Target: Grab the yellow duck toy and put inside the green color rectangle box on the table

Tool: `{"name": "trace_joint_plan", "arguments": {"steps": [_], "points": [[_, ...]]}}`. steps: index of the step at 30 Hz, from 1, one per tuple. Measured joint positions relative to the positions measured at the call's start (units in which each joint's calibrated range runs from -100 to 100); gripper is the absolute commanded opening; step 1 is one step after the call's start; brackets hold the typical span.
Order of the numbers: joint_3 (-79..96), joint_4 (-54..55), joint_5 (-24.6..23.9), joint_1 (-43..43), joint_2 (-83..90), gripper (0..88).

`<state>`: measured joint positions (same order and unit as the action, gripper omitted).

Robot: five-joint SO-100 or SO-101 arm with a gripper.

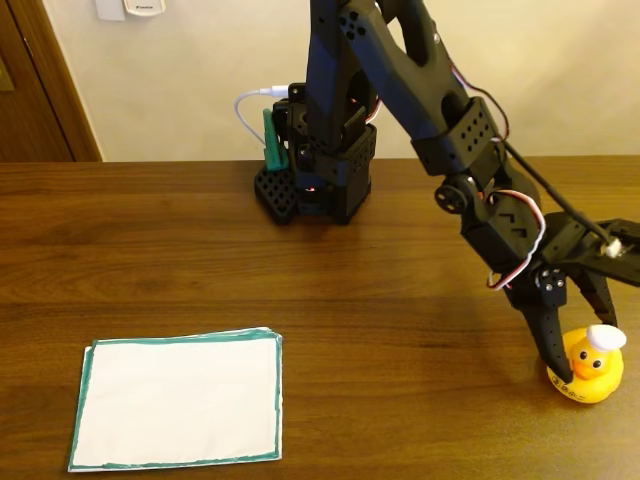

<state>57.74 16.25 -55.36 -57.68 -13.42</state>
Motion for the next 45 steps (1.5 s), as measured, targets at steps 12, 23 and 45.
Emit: {"name": "trace_joint_plan", "arguments": {"steps": [12,23,45], "points": [[6.1,6.7,-1.1,1.9,-0.1,0.8],[8.0,6.4,0.4,-0.7,2.9,49.0],[-3.1,21.5,-0.9,-2.4,-13.0,0.2]]}}
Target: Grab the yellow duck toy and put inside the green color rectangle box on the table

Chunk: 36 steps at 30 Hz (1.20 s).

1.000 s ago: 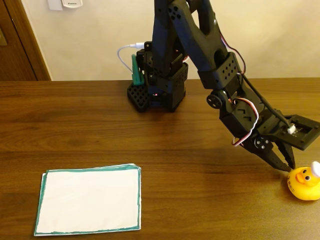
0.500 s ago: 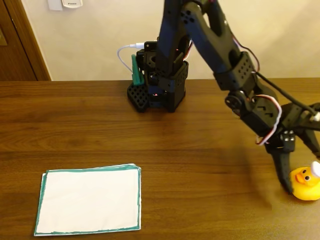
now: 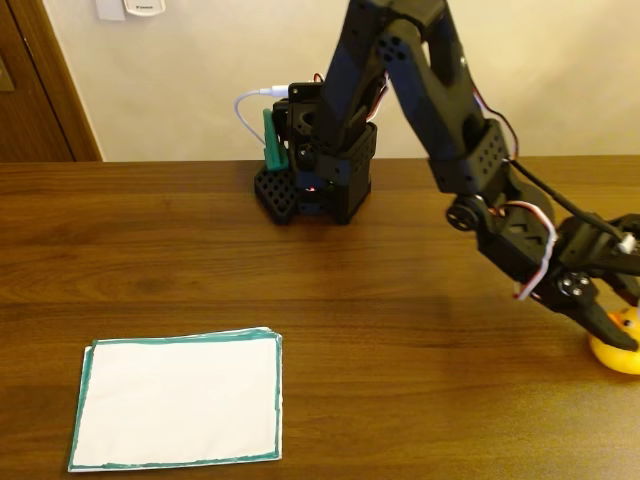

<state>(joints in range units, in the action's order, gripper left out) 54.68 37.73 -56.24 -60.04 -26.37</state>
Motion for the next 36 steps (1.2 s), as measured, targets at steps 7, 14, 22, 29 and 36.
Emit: {"name": "trace_joint_plan", "arguments": {"steps": [7,14,22,29,36], "points": [[13.9,-34.7,5.7,7.9,37.3,0.2],[24.1,-60.1,10.2,18.2,67.4,0.2],[29.5,-86.7,17.1,37.8,98.0,0.1],[29.4,-86.9,22.6,56.1,97.0,0.1],[17.4,-85.2,25.6,65.2,82.4,0.1]]}}
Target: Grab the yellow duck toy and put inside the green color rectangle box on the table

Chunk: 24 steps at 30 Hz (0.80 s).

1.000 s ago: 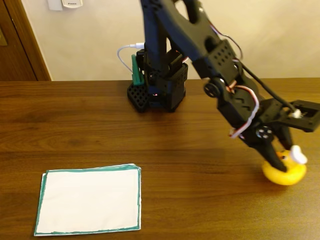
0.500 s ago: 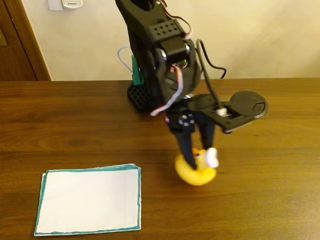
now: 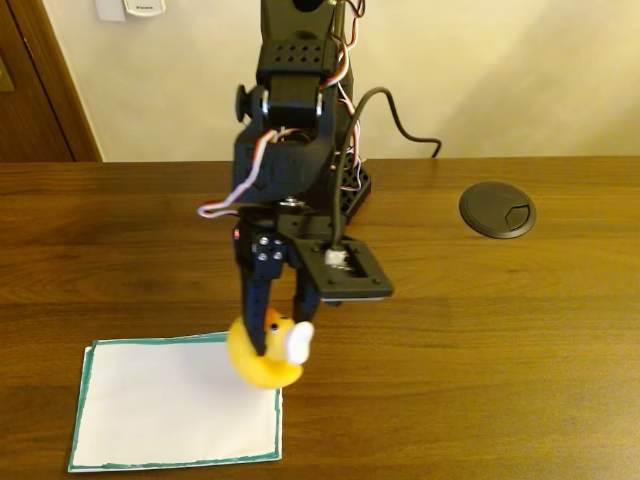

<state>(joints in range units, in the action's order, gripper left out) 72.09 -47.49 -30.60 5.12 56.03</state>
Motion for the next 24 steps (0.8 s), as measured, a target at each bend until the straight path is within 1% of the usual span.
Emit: {"name": "trace_joint_plan", "arguments": {"steps": [4,9,16,18,24], "points": [[-5.9,0.0,1.4,4.4,-7.3,0.1],[-7.2,3.3,2.4,9.9,-14.4,0.1],[-8.4,10.4,2.7,12.4,-25.5,0.5],[-9.2,10.5,2.7,12.4,-25.9,11.1],[-9.9,10.4,2.8,12.7,-26.1,26.5]]}}
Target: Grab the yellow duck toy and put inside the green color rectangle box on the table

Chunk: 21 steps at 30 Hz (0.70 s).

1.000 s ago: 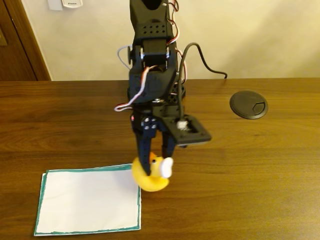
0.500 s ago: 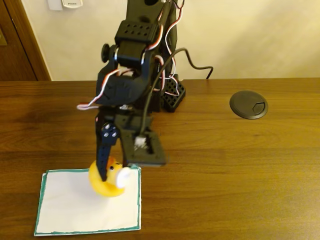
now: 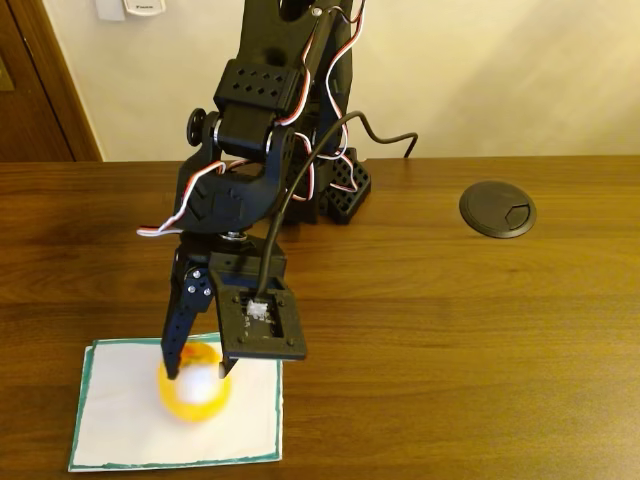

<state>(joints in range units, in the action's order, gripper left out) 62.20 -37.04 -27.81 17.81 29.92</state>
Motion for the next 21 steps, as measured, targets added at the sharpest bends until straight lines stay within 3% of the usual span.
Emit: {"name": "trace_joint_plan", "arguments": {"steps": [2,7,15,21], "points": [[-0.2,-0.2,-0.1,-1.1,-0.7,36.4],[-0.3,-3.1,-0.5,-3.4,0.8,36.0],[-0.4,-11.6,-3.3,-17.4,13.2,2.3],[4.7,-9.7,-9.9,-28.7,12.6,0.2]]}}
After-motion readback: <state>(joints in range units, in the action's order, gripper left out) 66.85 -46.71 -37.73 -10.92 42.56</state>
